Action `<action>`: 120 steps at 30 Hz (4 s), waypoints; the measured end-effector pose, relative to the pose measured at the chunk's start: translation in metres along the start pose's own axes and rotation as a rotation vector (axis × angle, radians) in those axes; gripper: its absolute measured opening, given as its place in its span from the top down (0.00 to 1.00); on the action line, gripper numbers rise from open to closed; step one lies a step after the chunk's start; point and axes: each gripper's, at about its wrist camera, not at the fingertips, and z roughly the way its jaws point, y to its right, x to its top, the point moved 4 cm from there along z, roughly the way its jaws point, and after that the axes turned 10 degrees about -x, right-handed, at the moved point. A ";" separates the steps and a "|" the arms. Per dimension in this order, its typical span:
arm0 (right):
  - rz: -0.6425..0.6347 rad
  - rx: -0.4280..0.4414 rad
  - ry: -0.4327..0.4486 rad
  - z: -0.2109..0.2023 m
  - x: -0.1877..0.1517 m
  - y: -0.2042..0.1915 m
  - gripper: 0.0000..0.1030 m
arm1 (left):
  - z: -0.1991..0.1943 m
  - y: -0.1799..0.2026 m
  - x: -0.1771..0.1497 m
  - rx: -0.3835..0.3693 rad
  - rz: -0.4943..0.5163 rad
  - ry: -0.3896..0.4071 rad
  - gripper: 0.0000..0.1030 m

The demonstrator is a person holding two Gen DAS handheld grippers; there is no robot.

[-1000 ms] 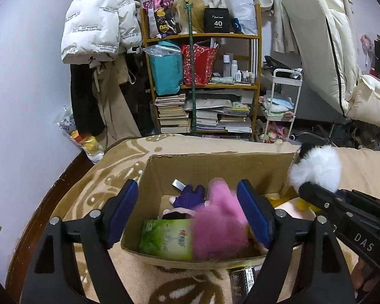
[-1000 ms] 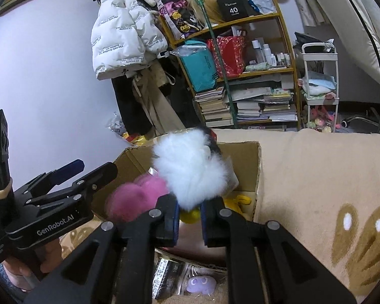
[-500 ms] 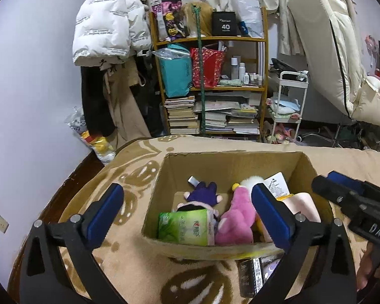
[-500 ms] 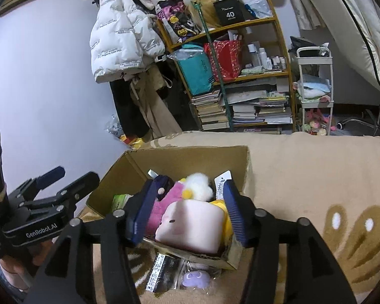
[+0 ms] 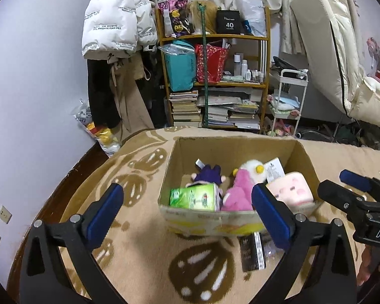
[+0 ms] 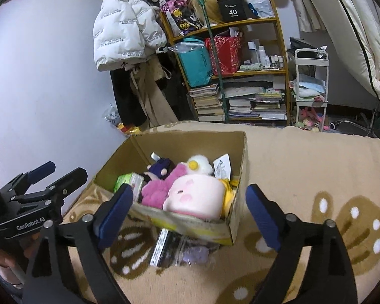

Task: Organize soft objects
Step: 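Move both tools down toward the black tissue pack and bagged purple plush, then grasp the black 'Face' tissue pack with the left tool while the right tool approaches the bagged purple plush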

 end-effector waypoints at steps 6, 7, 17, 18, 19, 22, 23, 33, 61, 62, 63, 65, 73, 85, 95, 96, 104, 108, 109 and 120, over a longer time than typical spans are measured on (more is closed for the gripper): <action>-0.047 -0.055 -0.019 -0.015 -0.014 -0.002 0.00 | -0.012 0.004 -0.014 -0.009 0.015 -0.027 0.03; -0.056 -0.062 -0.025 -0.017 -0.016 -0.003 0.00 | -0.015 0.006 -0.017 -0.011 0.020 -0.030 0.03; -0.070 -0.088 -0.047 -0.041 -0.031 -0.006 0.00 | -0.035 0.010 -0.045 -0.015 0.032 -0.073 0.03; -0.070 -0.089 -0.049 -0.043 -0.032 -0.006 0.00 | -0.036 0.010 -0.046 -0.018 0.031 -0.077 0.03; -0.069 -0.090 -0.053 -0.045 -0.034 -0.005 0.00 | -0.037 0.010 -0.048 -0.022 0.029 -0.082 0.03; -0.058 -0.097 -0.059 -0.047 -0.037 -0.004 0.00 | -0.038 0.011 -0.051 -0.025 0.029 -0.088 0.03; -0.054 -0.100 -0.059 -0.048 -0.037 -0.004 0.00 | -0.038 0.011 -0.052 -0.024 0.031 -0.090 0.03; 0.033 -0.140 -0.119 -0.030 -0.037 0.018 0.00 | -0.021 0.014 -0.060 -0.048 0.037 -0.114 0.03; 0.098 -0.141 -0.365 0.049 -0.056 0.036 0.00 | 0.057 0.064 -0.092 -0.151 0.152 -0.237 0.03; 0.097 -0.140 -0.377 0.052 -0.057 0.036 0.00 | 0.061 0.066 -0.094 -0.152 0.157 -0.245 0.03; 0.097 -0.140 -0.385 0.054 -0.058 0.037 0.00 | 0.062 0.066 -0.094 -0.153 0.160 -0.249 0.03; 0.097 -0.140 -0.398 0.059 -0.059 0.037 0.00 | 0.067 0.067 -0.097 -0.152 0.167 -0.260 0.03; 0.083 -0.146 -0.430 0.072 -0.064 0.034 0.00 | 0.085 0.069 -0.105 -0.135 0.163 -0.310 0.03; 0.053 -0.136 -0.490 0.090 -0.074 0.026 0.00 | 0.102 0.061 -0.113 -0.126 0.124 -0.361 0.03; 0.070 -0.101 -0.512 0.101 -0.078 0.021 0.00 | 0.102 0.048 -0.109 -0.156 0.073 -0.353 0.05; 0.077 -0.087 -0.511 0.102 -0.078 0.021 0.00 | 0.102 0.045 -0.109 -0.160 0.070 -0.350 0.05; 0.112 -0.042 -0.529 0.108 -0.080 0.017 0.00 | 0.099 0.042 -0.114 -0.220 0.044 -0.363 0.31; 0.109 -0.039 -0.541 0.111 -0.083 0.013 0.00 | 0.102 0.042 -0.118 -0.306 -0.017 -0.415 0.64; 0.108 -0.039 -0.542 0.112 -0.083 0.012 0.00 | 0.102 0.041 -0.119 -0.325 -0.041 -0.422 0.67; 0.103 -0.029 -0.565 0.122 -0.089 0.003 0.04 | 0.091 0.020 -0.121 -0.246 -0.064 -0.438 0.80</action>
